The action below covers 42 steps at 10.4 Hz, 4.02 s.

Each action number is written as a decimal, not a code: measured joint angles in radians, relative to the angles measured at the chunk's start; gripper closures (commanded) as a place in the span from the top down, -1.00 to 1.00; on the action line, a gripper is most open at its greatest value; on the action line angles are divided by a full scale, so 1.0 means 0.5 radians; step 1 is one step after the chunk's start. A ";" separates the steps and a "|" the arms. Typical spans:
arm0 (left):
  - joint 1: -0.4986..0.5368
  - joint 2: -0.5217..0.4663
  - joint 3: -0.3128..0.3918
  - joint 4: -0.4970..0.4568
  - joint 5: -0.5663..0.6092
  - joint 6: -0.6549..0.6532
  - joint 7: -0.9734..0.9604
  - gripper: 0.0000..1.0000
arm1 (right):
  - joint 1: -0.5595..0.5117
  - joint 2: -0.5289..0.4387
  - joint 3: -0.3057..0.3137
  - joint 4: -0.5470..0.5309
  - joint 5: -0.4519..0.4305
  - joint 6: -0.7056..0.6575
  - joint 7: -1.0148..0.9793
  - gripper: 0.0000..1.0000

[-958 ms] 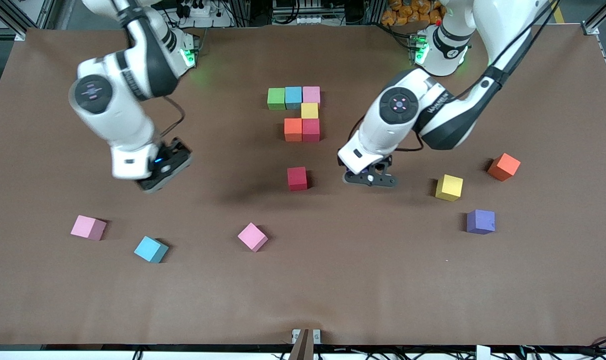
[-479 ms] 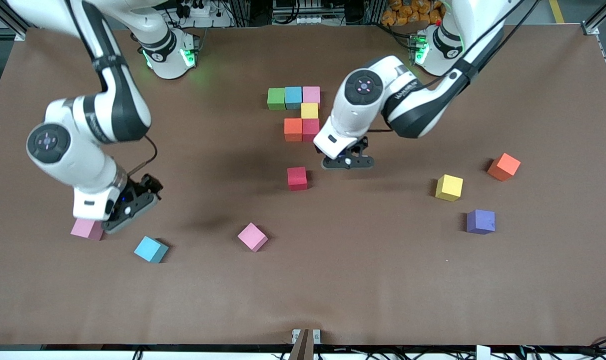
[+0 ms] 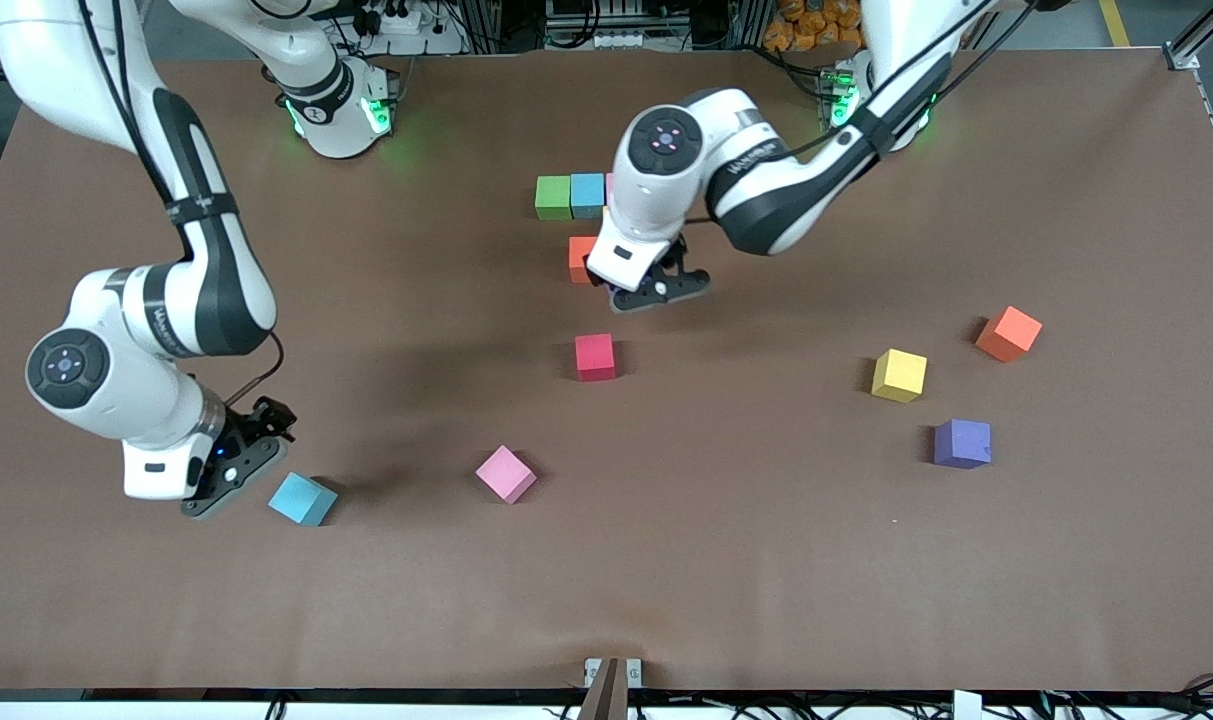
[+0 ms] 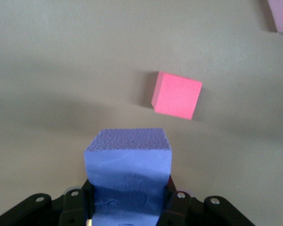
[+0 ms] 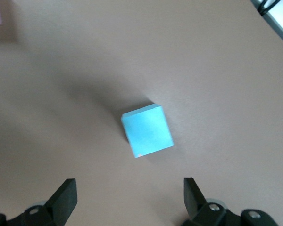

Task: Form number 2 with 11 blocks
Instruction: 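Place the purple cube below the orange cube while the right gripper reaches cyan, then grasp the cyan cube with the right gripper while the left gripper holds purple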

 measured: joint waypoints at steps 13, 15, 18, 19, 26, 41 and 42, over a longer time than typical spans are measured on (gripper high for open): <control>-0.706 0.169 0.463 0.016 -0.001 0.423 -2.388 -1.00 | -0.010 0.405 0.010 0.174 0.000 0.269 -0.248 1.00; -0.802 0.169 0.527 0.054 -0.001 0.428 -2.548 -1.00 | -0.017 0.426 0.010 0.192 0.000 0.274 -0.280 1.00; -0.800 0.168 0.541 0.119 -0.001 0.428 -2.634 -1.00 | -0.018 0.447 0.010 0.194 0.000 0.273 -0.302 1.00; -0.801 0.168 0.542 0.120 -0.002 0.428 -2.646 -1.00 | -0.018 0.459 0.010 0.194 0.000 0.273 -0.305 1.00; -0.866 0.232 0.546 0.161 -0.028 0.428 -2.672 -1.00 | -0.018 0.484 0.016 0.198 0.000 0.274 -0.311 1.00; -0.997 0.372 0.609 0.197 -0.028 0.444 -2.716 -1.00 | -0.018 0.597 0.019 0.257 0.000 0.317 -0.312 0.00; -1.012 0.373 0.624 0.198 -0.028 0.445 -2.724 -1.00 | -0.018 0.598 0.019 0.265 0.000 0.317 -0.312 -0.09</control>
